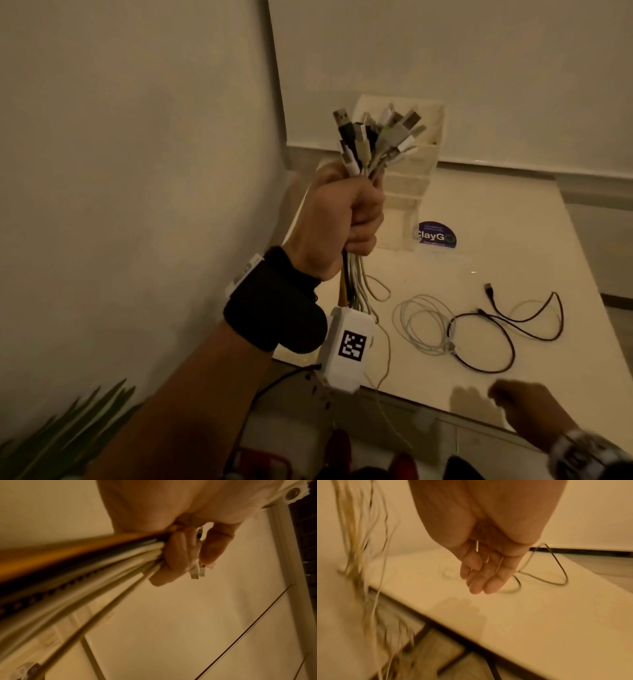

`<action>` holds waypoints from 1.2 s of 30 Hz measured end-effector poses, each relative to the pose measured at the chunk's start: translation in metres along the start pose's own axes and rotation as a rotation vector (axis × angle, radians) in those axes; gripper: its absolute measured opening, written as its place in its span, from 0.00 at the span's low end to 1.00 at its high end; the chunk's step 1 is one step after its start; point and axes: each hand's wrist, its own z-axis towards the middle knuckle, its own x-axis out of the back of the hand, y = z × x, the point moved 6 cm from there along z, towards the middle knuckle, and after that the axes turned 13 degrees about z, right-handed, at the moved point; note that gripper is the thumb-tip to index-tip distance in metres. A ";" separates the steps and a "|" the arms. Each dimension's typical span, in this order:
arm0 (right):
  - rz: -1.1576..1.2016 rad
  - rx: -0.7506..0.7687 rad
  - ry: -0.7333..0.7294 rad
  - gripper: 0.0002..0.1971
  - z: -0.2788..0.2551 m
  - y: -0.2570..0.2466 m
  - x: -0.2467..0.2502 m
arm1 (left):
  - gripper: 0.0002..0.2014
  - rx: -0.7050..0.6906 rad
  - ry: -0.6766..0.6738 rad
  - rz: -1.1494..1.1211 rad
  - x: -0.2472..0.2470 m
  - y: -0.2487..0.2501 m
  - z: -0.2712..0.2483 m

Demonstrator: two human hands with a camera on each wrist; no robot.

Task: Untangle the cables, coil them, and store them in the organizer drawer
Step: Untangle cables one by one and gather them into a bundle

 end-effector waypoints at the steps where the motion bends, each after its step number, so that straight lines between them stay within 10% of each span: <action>1: 0.035 0.054 0.060 0.17 0.010 -0.022 0.009 | 0.07 0.015 -0.008 -0.029 -0.006 -0.005 0.000; 22: -0.191 0.319 -0.011 0.16 0.093 -0.057 -0.004 | 0.03 0.147 -0.055 -0.167 -0.037 -0.037 0.025; 29: 0.810 0.395 0.429 0.11 0.082 -0.062 0.075 | 0.04 0.112 -0.065 -0.181 -0.040 -0.037 0.046; 36: 1.291 0.519 0.444 0.07 0.031 -0.106 0.172 | 0.13 0.005 -0.065 -0.057 -0.051 -0.039 0.077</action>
